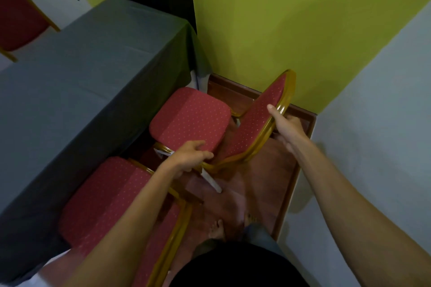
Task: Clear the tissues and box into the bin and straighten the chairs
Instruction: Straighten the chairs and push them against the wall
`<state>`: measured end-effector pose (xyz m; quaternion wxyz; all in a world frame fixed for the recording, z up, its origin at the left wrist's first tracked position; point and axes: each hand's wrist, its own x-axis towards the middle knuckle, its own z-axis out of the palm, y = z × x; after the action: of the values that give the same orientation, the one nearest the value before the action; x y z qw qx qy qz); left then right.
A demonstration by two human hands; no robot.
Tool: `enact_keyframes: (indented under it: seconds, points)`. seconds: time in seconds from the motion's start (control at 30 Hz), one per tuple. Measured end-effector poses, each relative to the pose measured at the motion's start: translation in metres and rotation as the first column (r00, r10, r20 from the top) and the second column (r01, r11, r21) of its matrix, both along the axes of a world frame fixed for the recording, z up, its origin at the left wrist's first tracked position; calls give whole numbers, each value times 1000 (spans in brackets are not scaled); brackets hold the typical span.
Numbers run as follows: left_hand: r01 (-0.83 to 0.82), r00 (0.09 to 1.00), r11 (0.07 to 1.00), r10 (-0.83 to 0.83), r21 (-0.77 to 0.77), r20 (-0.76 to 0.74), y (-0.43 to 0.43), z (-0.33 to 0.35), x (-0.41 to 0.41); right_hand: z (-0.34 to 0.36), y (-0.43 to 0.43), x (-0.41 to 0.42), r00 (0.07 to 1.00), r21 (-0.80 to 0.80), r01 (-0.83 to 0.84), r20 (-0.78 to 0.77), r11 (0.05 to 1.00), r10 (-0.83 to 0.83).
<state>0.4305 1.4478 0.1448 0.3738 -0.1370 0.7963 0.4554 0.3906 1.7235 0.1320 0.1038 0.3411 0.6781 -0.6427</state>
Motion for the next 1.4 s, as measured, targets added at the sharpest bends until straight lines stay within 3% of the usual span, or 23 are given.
enact_keyframes:
  seconds: [0.17, 0.57, 0.67, 0.83, 0.93, 1.1, 1.27, 1.4]
  points:
    - [21, 1000, 999, -21, 29, -2, -25, 1, 31, -16, -34, 57, 997, -38, -16, 77, 999, 19]
    - [211, 975, 967, -199, 142, -97, -74, -10, 140, -1, -153, 187, 900, -20, -416, 135, 909, 414]
    - [157, 981, 973, -134, 169, -141, -93, -14, 192, -4, -182, 219, 879, -74, -459, 105, 885, 465]
    - [17, 990, 985, 7, 170, -140, -125, -10, 278, -13, -226, 279, 921, -115, -382, 38, 917, 388]
    - [78, 980, 983, -44, 169, -195, -140, -5, 321, -16, -246, 307, 952, -129, -300, 12, 945, 304]
    - [167, 936, 986, -163, -13, -311, -169, -13, 387, -7, -271, 344, 961, -138, -272, 13, 952, 277]
    - [128, 955, 976, -169, -176, -244, -180, -31, 410, 7, -292, 364, 940, 57, -338, -13, 939, 340]
    - [219, 942, 958, -257, -183, -216, -188, -32, 404, 12, -309, 370, 966, 63, -257, 17, 964, 257]
